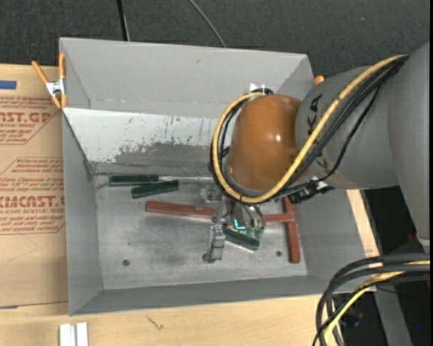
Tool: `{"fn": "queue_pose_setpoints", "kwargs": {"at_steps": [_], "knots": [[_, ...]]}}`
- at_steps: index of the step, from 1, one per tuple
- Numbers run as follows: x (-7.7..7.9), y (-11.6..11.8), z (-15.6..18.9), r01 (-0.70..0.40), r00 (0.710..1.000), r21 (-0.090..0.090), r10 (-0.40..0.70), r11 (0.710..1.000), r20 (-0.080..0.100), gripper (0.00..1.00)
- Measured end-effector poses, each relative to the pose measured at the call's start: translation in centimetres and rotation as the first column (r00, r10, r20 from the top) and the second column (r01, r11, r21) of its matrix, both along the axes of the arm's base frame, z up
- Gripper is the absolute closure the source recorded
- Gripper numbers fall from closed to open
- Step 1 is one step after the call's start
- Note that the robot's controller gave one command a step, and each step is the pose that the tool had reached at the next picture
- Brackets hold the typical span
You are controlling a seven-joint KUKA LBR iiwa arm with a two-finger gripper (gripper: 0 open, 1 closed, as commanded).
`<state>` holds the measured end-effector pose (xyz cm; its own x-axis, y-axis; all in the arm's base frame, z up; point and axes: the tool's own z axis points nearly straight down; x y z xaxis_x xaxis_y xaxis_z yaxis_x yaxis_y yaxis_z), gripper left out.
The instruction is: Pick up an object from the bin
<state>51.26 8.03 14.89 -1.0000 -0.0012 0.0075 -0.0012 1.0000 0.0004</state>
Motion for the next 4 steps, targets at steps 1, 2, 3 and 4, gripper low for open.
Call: {"fn": "queue_pose_setpoints", "kwargs": {"at_steps": [1, 2, 3, 4], "knots": [[0.2, 0.0, 0.4, 0.001, 1.0, 0.001, -0.001, 1.0, 0.007, 0.0], [3.1, 0.3, -3.9, 0.068, 0.998, 0.002, -0.068, 0.998, 0.016, 0.0], [1.1, -0.8, -7.9, 0.031, 1.0, 0.0, -0.031, 1.0, 0.008, 1.0], [1.1, -0.8, -7.9, 0.031, 1.0, 0.0, -0.031, 1.0, 0.008, 1.0]]}}
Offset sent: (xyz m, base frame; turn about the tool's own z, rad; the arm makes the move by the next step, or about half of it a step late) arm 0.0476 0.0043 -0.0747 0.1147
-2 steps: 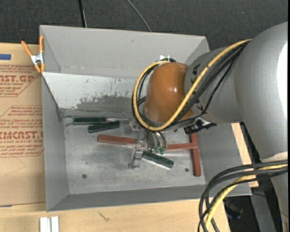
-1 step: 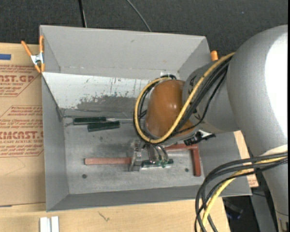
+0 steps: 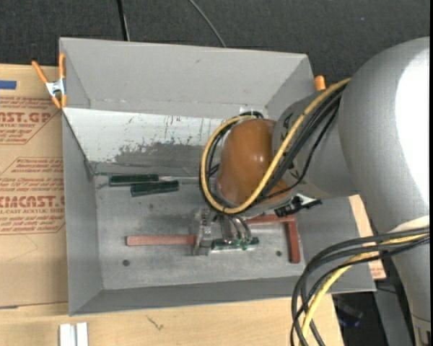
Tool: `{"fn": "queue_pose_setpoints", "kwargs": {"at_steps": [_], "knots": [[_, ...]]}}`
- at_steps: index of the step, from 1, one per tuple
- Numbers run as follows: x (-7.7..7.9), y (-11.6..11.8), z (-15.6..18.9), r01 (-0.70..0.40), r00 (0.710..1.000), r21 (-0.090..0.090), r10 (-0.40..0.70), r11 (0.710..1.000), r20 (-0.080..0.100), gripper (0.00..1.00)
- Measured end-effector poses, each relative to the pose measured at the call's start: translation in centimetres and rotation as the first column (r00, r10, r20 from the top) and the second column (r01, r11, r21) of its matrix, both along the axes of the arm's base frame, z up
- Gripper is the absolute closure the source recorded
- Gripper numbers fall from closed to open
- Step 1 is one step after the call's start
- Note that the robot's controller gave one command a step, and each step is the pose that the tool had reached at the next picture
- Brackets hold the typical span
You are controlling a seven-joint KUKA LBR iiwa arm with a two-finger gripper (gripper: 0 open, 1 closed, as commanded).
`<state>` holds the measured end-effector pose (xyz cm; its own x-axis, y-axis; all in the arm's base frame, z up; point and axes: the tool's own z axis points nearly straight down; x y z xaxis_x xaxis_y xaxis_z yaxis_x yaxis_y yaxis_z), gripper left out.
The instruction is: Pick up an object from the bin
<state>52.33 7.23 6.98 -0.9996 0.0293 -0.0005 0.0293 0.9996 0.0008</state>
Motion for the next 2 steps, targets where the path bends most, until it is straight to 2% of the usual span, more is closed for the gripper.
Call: {"fn": "queue_pose_setpoints", "kwargs": {"at_steps": [1, 2], "knots": [[-0.87, -0.97, 13.86, -0.068, 0.998, 0.0, 0.068, 0.998, 0.002, 1.0], [-0.9, -0.97, 13.82, -0.068, 0.998, 0.0, 0.068, 0.998, 0.001, 0.0]]}}
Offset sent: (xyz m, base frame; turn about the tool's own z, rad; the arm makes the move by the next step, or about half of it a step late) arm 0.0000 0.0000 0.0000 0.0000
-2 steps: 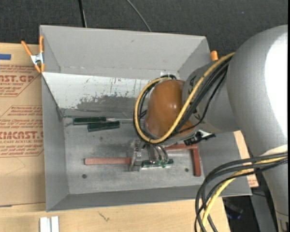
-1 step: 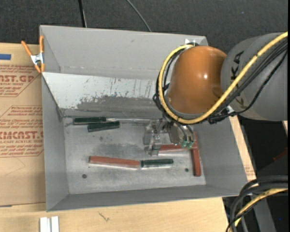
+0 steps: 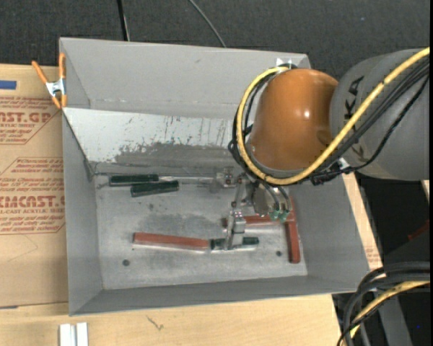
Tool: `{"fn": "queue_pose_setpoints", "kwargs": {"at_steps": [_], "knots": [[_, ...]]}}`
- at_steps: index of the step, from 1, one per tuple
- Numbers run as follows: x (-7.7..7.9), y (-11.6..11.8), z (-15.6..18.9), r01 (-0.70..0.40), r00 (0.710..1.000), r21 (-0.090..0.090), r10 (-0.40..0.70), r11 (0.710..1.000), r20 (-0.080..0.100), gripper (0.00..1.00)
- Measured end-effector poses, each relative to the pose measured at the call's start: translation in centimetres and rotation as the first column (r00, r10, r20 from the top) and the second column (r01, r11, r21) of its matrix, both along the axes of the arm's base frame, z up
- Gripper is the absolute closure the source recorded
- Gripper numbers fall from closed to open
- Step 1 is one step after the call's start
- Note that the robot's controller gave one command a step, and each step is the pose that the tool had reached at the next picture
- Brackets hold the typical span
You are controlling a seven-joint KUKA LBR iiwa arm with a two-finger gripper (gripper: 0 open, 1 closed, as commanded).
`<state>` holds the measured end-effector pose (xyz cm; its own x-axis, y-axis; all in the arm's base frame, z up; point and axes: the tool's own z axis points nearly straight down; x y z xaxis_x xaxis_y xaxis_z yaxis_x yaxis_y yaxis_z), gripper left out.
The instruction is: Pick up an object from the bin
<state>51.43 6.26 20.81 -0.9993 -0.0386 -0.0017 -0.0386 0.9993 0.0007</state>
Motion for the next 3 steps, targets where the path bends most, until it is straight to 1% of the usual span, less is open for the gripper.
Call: {"fn": "queue_pose_setpoints", "kwargs": {"at_steps": [1, 2, 3], "knots": [[0.0, 0.0, 0.0, 0.0, 1.0, 0.0, 0.0, 1.0, 0.0, 0.0], [-0.5, -0.8, -3.9, -0.073, 0.997, 0.0, 0.073, 0.997, 0.005, 0.0], [-0.4, -1.5, -5.9, -0.12, 0.993, 0.0, 0.12, 0.993, 0.004, 0.0]]}}
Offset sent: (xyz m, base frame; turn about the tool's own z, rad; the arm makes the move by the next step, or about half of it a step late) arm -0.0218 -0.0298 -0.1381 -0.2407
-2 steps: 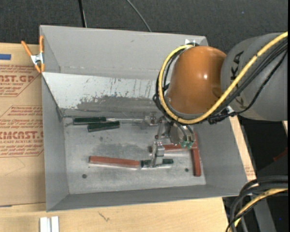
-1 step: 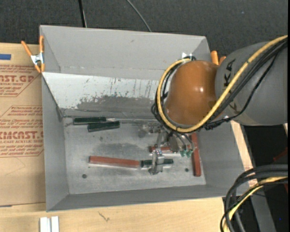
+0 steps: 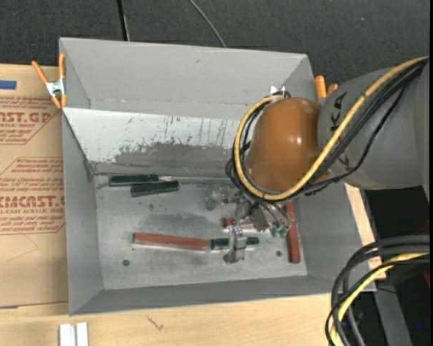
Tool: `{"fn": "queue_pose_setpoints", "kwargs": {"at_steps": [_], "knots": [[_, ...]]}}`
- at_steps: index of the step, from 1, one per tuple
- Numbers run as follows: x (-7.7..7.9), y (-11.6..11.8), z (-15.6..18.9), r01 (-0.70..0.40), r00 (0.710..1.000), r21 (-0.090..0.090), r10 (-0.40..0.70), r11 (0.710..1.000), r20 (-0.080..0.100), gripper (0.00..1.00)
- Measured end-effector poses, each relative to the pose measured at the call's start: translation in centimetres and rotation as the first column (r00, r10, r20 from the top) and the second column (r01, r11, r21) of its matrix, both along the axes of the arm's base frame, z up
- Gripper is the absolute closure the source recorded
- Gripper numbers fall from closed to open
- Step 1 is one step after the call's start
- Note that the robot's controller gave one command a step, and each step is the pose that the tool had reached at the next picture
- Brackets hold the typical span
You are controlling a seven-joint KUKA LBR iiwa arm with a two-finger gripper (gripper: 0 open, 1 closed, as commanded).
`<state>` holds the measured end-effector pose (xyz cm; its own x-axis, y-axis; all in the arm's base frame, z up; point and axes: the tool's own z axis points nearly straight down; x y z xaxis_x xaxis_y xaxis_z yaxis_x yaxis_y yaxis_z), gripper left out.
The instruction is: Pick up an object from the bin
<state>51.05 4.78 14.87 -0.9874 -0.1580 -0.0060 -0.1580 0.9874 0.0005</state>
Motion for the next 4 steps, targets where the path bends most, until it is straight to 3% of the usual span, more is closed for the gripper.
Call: {"fn": "queue_pose_setpoints", "kwargs": {"at_steps": [1, 2, 3, 4], "knots": [[-2.8, -4.9, -5.2, 0.049, 0.999, -0.001, -0.049, 0.999, -0.007, 1.0], [-2.8, -4.9, -5.1, 0.049, 0.999, -0.001, -0.049, 0.999, -0.007, 0.0], [-2.8, -4.9, -5.1, 0.049, 0.999, 0.0, -0.049, 0.999, -0.007, 0.0], [3.2, -4.4, -7.8, 0.09, 0.996, 0.0, -0.09, 0.996, -0.004, 1.0]]}}
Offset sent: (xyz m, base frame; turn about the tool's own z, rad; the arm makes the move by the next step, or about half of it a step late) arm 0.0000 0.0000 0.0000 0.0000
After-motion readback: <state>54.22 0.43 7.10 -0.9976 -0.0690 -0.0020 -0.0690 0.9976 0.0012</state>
